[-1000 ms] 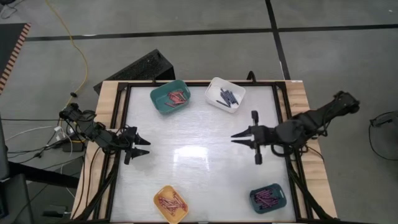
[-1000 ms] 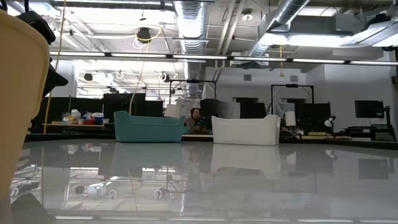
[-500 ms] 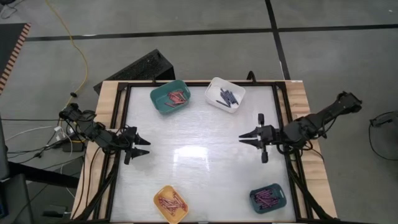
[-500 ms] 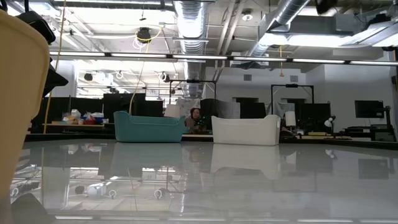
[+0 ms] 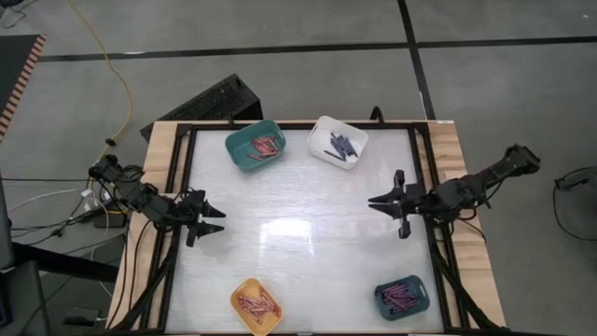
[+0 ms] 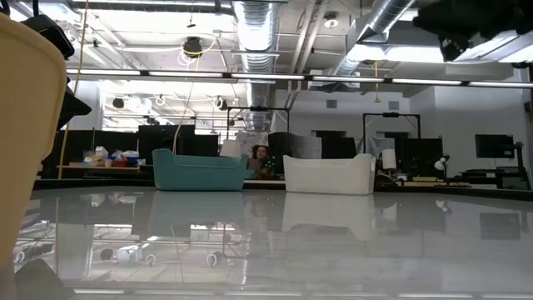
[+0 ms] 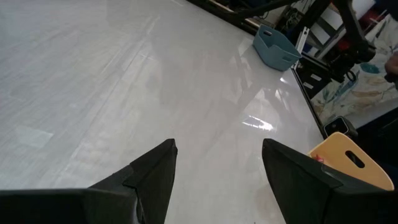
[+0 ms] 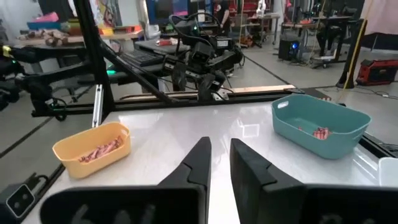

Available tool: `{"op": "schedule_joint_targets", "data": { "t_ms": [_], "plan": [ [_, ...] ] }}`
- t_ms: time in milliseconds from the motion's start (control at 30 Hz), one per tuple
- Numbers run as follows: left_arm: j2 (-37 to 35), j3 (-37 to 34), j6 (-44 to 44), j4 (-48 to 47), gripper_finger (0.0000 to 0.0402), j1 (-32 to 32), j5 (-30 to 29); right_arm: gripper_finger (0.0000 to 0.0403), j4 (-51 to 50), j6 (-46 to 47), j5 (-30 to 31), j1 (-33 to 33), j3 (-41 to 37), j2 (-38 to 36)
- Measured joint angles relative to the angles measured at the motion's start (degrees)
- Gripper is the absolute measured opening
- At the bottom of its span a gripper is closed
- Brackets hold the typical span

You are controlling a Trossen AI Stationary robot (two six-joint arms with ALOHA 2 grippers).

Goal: Sort crayons
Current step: Return to Home Position

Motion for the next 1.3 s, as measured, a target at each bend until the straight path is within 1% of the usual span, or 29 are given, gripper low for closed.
{"op": "schedule_joint_targets", "data": {
  "t_ms": [367, 600, 700, 900, 1033, 1100, 1167, 1200, 1233, 1267, 1300],
  "plan": [
    [0.0, 0.0, 0.0, 0.0, 0.0228, 0.0, 0.01, 0.0061, 2.04, -0.04, 0.24, -0.04, -9.47, -14.39],
    [0.0, -0.01, 0.0, 0.01, 0.0228, 0.0, 0.0, 0.0061, -0.06, -0.49, 0.9, -0.04, -14.75, -24.3],
    [0.0, -0.02, 0.28, 0.0, 0.0228, 0.0, -0.02, 0.0061, -0.67, -0.41, 2.81, -0.05, -16.61, -24.1],
    [0.0, 0.0, 13.33, -0.15, 0.0228, 0.0, -3.42, 0.0061, 0.3, 2.48, 3.28, -1.1, -18.81, -24.22],
    [0.0, 0.02, 27.19, 0.17, 0.0228, 0.07, -9.76, 0.0061, 0.37, 3.01, 3.25, -1.55, -19.28, -24.22],
    [0.0, -0.04, 31.47, 0.39, 0.0228, 0.07, -11.53, 0.0061, 1.05, 2.89, 3.23, -1.55, -19.31, -24.22],
    [0.0, -0.04, 34.08, 0.49, 0.0228, 0.07, -12.28, 0.0061, 2.4, 2.55, 3.23, -1.55, -19.32, -24.22],
    [0.0, -0.12, 35.42, 0.92, 0.0228, 0.07, -13.49, 0.0061, 2.84, 2.51, 3.23, -1.55, -19.32, -24.22],
    [0.01, -0.19, 36.99, 1.78, 0.0228, 0.06, -16.23, 0.0061, 2.89, 2.53, 3.23, -1.55, -19.32, -24.22],
    [0.02, -0.2, 36.21, 3.17, 0.0228, 0.07, -18.86, 0.0061, 2.77, 2.51, 3.23, -1.55, -19.32, -24.22],
    [0.0, -0.18, 31.95, 4.46, 0.0228, 0.15, -19.84, 0.0061, 2.66, 2.47, 3.23, -1.55, -19.32, -24.22]
  ]
}}
